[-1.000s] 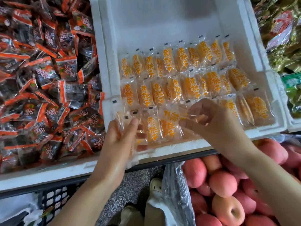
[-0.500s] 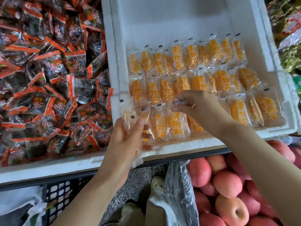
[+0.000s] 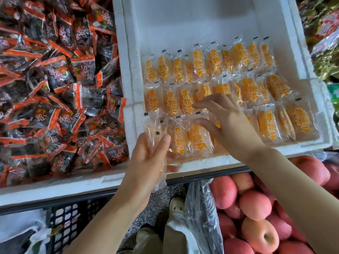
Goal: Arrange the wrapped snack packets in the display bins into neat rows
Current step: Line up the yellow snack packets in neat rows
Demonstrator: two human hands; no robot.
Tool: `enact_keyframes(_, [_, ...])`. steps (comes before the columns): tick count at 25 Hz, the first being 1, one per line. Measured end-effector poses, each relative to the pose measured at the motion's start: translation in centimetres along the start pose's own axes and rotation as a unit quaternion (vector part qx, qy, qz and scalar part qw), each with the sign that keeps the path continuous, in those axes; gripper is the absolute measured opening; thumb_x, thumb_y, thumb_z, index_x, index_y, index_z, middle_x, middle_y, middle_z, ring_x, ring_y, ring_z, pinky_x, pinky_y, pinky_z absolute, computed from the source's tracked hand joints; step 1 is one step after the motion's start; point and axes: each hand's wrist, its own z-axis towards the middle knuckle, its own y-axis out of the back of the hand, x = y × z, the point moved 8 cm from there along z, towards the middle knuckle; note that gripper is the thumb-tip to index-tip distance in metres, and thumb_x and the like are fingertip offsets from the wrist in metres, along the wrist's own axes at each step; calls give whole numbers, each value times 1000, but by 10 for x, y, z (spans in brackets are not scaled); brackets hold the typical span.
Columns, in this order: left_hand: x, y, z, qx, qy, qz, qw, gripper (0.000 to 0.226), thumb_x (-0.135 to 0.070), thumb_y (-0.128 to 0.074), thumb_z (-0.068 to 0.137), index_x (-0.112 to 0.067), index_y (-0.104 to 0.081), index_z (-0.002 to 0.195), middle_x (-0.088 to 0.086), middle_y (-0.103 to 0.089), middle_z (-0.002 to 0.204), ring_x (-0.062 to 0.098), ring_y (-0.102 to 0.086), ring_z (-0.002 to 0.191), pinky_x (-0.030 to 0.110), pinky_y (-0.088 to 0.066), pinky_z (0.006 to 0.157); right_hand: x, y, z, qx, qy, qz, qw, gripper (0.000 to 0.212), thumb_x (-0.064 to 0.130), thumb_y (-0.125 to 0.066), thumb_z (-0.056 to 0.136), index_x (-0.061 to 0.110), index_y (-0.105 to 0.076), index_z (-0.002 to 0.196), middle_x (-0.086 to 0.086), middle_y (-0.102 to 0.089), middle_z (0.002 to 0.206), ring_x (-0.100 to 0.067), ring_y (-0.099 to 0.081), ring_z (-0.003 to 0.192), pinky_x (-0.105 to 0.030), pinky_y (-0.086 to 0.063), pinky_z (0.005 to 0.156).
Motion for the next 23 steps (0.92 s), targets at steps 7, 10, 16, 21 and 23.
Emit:
enact_keyframes(7, [3, -3, 2, 6, -12, 35, 999, 46, -40, -55, 76, -10, -52, 111, 10, -61, 94, 17, -66, 75, 31, -56, 60, 0, -21, -32, 42, 59, -24, 997, 44, 37, -54, 82, 15, -65, 118, -1, -62, 120, -21, -49, 104, -37, -43, 88])
enact_keyframes(10, [5, -11, 3, 24, -1, 33, 999, 46, -43, -54, 77, -12, -52, 111, 8, -55, 89, 11, -62, 69, 25, -53, 57, 2, -18, -34, 32, 59, -51, 996, 46, 39, -52, 83, 18, -61, 123, 0, -58, 126, -23, -48, 106, -43, -47, 87])
enact_keyframes(16, [-8, -30, 4, 18, -15, 26, 999, 46, -56, -48, 79, -18, -46, 104, 11, -50, 74, 22, -53, 59, 32, -51, 61, 45, 0, -45, 25, -33, 229, 972, 37, 45, -52, 89, 20, -54, 116, 11, -58, 99, -5, -57, 85, -17, -47, 75])
enact_keyframes(21, [-6, -32, 15, -31, 17, 37, 999, 35, -49, -41, 93, -15, -40, 88, 5, -53, 85, 16, -58, 76, 30, -51, 81, 50, -15, -47, 89, -86, 305, 944, 36, 20, -69, 84, 36, -47, 107, 21, -54, 92, -2, -58, 84, -9, -47, 62])
enact_keyframes(23, [-5, -35, 14, -16, 21, 29, 999, 40, -58, -47, 85, -19, -42, 94, 2, -59, 98, 22, -60, 94, 52, -48, 95, 38, -15, -49, 70, -132, 344, 927, 34, 4, -60, 87, 35, -51, 98, 22, -55, 75, 0, -55, 71, -9, -42, 59])
